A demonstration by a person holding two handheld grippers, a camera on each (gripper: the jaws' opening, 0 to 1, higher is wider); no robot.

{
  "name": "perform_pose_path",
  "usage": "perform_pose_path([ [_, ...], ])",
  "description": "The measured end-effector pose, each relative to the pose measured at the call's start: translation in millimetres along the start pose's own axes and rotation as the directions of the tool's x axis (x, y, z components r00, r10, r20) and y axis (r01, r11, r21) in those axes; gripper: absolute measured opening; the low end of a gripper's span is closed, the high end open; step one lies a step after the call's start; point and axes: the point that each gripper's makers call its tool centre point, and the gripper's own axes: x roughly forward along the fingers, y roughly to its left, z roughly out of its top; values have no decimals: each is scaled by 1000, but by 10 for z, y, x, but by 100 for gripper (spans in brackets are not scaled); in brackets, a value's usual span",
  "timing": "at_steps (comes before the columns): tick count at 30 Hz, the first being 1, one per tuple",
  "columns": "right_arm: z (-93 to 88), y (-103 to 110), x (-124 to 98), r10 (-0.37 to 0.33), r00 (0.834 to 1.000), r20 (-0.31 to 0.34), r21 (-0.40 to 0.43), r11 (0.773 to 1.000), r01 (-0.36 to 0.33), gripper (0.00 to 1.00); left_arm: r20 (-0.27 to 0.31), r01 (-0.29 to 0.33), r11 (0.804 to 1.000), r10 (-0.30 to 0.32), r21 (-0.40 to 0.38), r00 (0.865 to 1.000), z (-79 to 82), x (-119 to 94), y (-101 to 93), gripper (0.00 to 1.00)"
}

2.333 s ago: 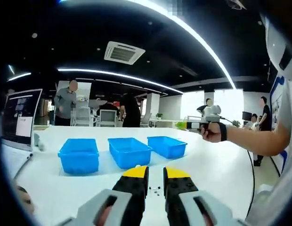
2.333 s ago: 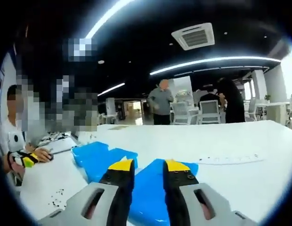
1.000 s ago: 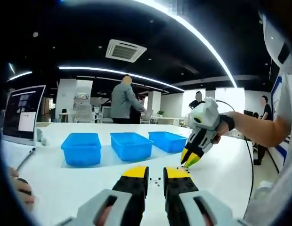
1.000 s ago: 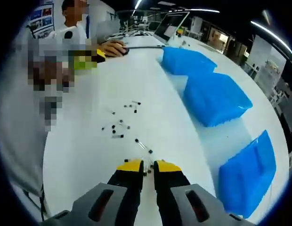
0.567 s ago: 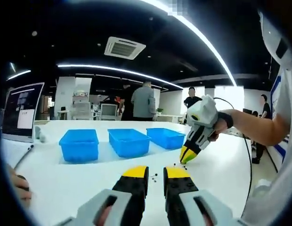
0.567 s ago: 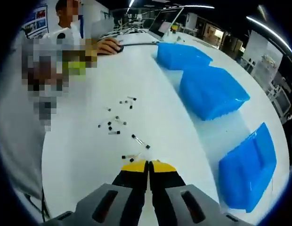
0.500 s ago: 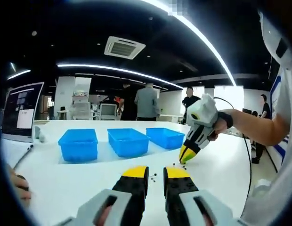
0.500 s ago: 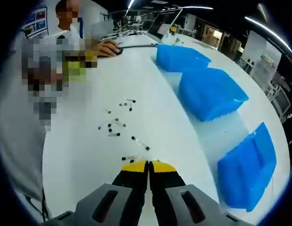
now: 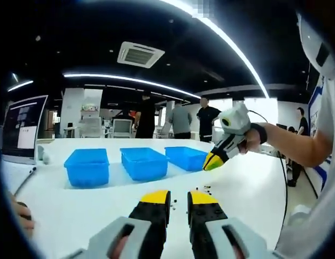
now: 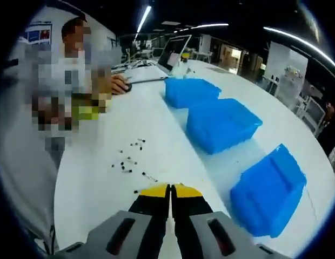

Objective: Pick up the resistors one by one and place each resistor into its matching bin, sorting the parts by color and model until every resistor is separated into the correct bin for its type

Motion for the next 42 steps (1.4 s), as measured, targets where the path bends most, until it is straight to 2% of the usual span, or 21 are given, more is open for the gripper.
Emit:
perform_pose_path([
  [3, 146, -232, -127, -84, 990, 117, 33, 996, 80, 5, -8, 7, 1000, -7, -4, 1000, -26, 49, -14, 16],
  [5, 232, -426, -231, -151, 970, 190, 97, 986, 135, 5, -9, 9, 1000, -9, -2, 1000, -23, 59, -20, 16],
  [7, 310, -696, -359, -249, 932, 263, 204, 958, 199, 5, -2, 10, 1000, -10, -13, 1000, -11, 71, -17, 16],
  [8, 309, -977, -446, -299, 907, 298, 275, 936, 218, 5, 1, 13, 1000, -13, -19, 1000, -11, 82, -17, 16],
  [9, 322, -1136, -518, -342, 882, 324, 330, 915, 233, 5, 2, 16, 1000, -16, -22, 1000, -13, 94, -19, 16],
  [11, 354, -1360, -629, -411, 839, 356, 381, 884, 272, 5, -8, 23, 1000, -23, -18, 1000, -12, 115, -38, 16],
  [12, 365, -1408, -653, -431, 827, 362, 397, 874, 281, 5, -7, 25, 1000, -25, -13, 1000, -2, 113, -46, 16],
  [13, 390, -1537, -721, -464, 797, 386, 429, 855, 290, 5, -6, 28, 1000, -28, -6, 1000, 23, 103, -56, 16],
  [16, 399, -1708, -795, -500, 756, 423, 455, 838, 301, 5, -12, 20, 1000, -20, 3, 1000, 26, 86, -24, 16],
  [19, 328, -1800, -764, -524, 745, 412, 469, 823, 320, 5, -18, 16, 1000, -16, -19, 1000, 11, 67, -5, 16],
  [20, 242, -1866, -732, -551, 743, 380, 455, 810, 369, 5, -14, 15, 1000, -16, -21, 1000, 16, 54, -12, 16],
  [21, 214, -1894, -728, -564, 738, 371, 462, 801, 380, 10, -13, 16, 1000, -16, -20, 1000, 18, 49, -16, 16],
  [22, 112, -1955, -665, -582, 739, 339, 464, 787, 407, 19, -14, 15, 1000, -15, -21, 1000, 13, 48, -17, 16],
  [23, 29, -1989, -616, -583, 751, 311, 459, 784, 418, 27, -19, 14, 1000, -15, -20, 1000, 1, 47, -18, 16],
  [24, -44, -2019, -595, -594, 752, 286, 472, 770, 429, 31, -22, 15, 1000, -15, -18, 1000, -7, 47, -22, 16],
  [26, -67, -2012, -604, -595, 749, 293, 472, 771, 428, 29, -17, 23, 1000, -24, -17, 1000, 7, 38, -40, 16],
  [28, -53, -1984, -657, -602, 738, 306, 487, 765, 422, 29, -11, 28, 999, -28, -14, 1000, 27, 27, -53, 16],
  [32, -6, -1947, -744, -611, 724, 321, 479, 764, 432, 27, -15, 29, 1000, -29, -11, 999, 10, 45, -38, 16],
  [38, 70, -1846, -843, -597, 727, 338, 441, 784, 438, 25, -2, 35, 999, -35, -9, 999, 58, 65, -54, 16],
  [40, 88, -1813, -860, -588, 733, 343, 429, 792, 434, 25, -3, 37, 999, -37, -5, 999, 60, 72, -54, 16],
  [42, 129, -1742, -853, -560, 752, 348, 389, 816, 428, 24, -5, 37, 999, -37, -3, 999, 58, 74, -57, 16],
])
